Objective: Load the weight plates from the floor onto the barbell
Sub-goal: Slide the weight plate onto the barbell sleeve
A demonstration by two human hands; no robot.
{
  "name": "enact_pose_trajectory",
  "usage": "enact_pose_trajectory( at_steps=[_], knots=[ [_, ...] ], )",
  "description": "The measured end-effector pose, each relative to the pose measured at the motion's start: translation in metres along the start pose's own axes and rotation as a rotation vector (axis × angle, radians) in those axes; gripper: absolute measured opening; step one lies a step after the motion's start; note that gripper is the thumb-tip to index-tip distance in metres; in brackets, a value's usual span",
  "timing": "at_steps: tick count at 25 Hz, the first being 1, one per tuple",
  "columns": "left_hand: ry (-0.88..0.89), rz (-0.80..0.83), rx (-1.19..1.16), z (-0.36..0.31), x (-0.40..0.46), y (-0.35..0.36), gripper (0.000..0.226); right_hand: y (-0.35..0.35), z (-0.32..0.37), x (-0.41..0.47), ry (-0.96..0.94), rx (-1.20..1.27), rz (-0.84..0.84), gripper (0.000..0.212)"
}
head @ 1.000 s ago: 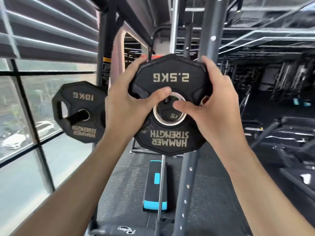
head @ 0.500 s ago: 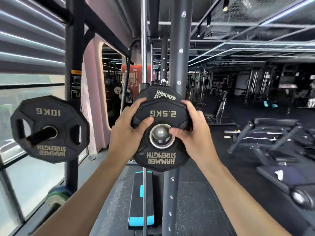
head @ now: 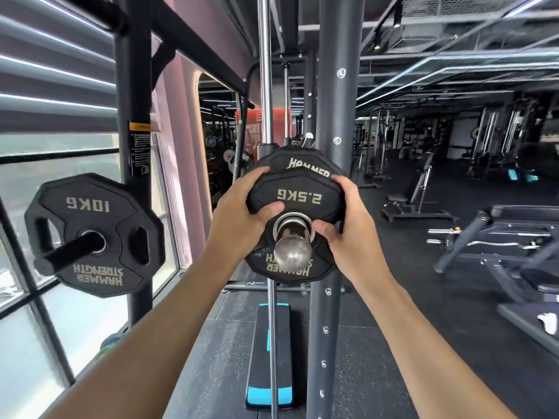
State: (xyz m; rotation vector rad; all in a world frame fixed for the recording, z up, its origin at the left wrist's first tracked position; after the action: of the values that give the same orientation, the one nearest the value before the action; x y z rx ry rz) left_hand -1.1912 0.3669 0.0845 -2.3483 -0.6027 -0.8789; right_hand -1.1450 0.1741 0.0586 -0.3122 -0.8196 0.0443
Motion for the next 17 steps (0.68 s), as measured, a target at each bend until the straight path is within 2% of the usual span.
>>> enact_pose_trajectory(
  at_steps=[5, 9, 13, 17],
  knots=[
    [0.022, 0.044, 0.128, 0.013, 0.032, 0.013, 0.063, 0.011, -0.018, 0.030, 0.019, -0.080, 0.042, 0.077],
    [0.031, 0.119, 0.121, 0.015, 0.064, 0.022, 0.087, 0.016, -0.023, 0.059, 0.082, -0.162, 0.096, 0.080],
    [0.035, 0.216, 0.161, 0.011, 0.100, 0.040, 0.088, 0.013, -0.018, 0.090, 0.059, -0.132, 0.036, 0.097],
    [0.043, 0.226, 0.235, 0.022, 0.122, 0.047, 0.085, 0.020, -0.029, 0.110, 0.075, -0.159, 0.041, 0.098]
  ],
)
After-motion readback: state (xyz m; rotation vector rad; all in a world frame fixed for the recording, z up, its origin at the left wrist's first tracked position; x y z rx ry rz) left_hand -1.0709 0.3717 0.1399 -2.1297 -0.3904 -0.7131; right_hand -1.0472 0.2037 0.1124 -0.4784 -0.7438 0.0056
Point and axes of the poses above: each hand's wrist, its own x-axis towards the middle knuckle, its own y-axis out of the palm, z = x × y, the point moved 6 cm from there along x, towards the middle knuckle, and after that the axes turned 1 degree about -x, right-handed, at the moved point
